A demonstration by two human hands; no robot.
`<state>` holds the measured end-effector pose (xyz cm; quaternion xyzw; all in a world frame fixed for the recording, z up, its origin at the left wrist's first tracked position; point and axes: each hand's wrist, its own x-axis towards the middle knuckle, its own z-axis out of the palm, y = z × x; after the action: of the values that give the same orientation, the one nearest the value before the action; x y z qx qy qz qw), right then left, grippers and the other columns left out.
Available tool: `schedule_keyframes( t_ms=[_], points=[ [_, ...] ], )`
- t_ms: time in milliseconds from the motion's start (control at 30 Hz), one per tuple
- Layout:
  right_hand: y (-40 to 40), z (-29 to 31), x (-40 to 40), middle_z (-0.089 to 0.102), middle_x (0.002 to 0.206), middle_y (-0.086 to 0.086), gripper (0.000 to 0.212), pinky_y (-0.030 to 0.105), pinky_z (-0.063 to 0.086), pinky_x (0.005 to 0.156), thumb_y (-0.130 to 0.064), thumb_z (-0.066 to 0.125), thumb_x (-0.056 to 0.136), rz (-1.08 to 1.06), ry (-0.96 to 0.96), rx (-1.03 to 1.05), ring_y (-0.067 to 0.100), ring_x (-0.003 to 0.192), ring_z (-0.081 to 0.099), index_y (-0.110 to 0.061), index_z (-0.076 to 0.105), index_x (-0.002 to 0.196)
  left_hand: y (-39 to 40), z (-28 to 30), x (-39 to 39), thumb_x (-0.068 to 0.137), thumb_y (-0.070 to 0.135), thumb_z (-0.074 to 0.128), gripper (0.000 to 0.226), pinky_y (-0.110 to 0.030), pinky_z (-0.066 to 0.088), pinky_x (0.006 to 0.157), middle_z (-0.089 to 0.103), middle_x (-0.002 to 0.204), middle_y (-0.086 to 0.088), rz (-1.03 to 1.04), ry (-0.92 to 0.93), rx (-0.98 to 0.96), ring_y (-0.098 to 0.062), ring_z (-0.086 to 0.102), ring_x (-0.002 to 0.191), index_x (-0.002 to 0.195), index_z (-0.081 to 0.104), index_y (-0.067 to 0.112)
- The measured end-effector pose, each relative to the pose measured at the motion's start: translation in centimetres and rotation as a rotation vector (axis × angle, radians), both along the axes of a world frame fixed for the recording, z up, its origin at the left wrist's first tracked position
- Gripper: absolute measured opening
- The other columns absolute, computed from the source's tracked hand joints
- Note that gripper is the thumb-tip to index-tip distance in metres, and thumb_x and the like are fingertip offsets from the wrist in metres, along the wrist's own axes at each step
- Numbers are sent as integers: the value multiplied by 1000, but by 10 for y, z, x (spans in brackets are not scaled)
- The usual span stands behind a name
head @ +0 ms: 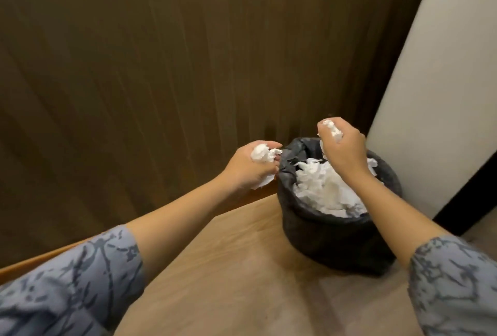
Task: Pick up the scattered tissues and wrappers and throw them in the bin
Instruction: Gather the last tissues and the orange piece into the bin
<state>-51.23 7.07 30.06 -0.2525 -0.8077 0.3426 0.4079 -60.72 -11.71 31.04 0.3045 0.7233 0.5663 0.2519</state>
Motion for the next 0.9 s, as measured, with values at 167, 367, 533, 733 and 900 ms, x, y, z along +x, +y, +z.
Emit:
schedule_keyframes(
  t_ms=[167, 367, 533, 733, 900],
  points=[
    [36, -19, 17, 64, 87, -6, 28, 22, 46, 66, -41, 49, 99, -136, 96, -82, 7, 80, 59, -19, 66, 103, 89, -8, 25, 82, 17, 75, 15, -24, 55, 77, 67, 93, 5, 123, 171, -6, -10, 63, 90, 96, 71, 16],
    [65, -61, 25, 54, 128, 8, 39, 45, 40, 99, -46, 38, 100, -237, -307, 5, 27, 118, 48, -20, 57, 122, 153, -43, 32, 76, 70, 62, 56, -23, 41, 57, 56, 56, 7, 145, 513, -79, -3, 53, 56, 56, 57, 17],
    [64, -75, 31, 14, 161, 8, 55, 55, 0, 117, -55, 15, 100, -61, -735, -158, 32, 148, 5, -31, 36, 146, 156, -78, 33, 97, 50, 29, 53, -52, 6, 119, 20, 159, -12, -42, 505, -512, -30, 4, 148, 140, 44, 23],
    [68, -44, 10, 35, 153, 5, 45, 56, 6, 118, -39, 47, 98, -165, -501, -105, 30, 145, 18, -27, 41, 141, 138, -38, 14, 84, 42, 70, 67, -17, 43, 93, 43, 137, 5, 66, 336, 2, -8, 40, 126, 139, 39, 22],
    [37, 5, -17, 59, 129, 1, 32, 45, 33, 109, -37, 55, 95, -47, -215, -70, 24, 127, 45, -24, 58, 124, 102, -5, -3, 89, 45, 63, 50, -19, 46, 86, 53, 129, 3, 185, 153, 8, -13, 52, 120, 131, 50, 21]
  ],
)
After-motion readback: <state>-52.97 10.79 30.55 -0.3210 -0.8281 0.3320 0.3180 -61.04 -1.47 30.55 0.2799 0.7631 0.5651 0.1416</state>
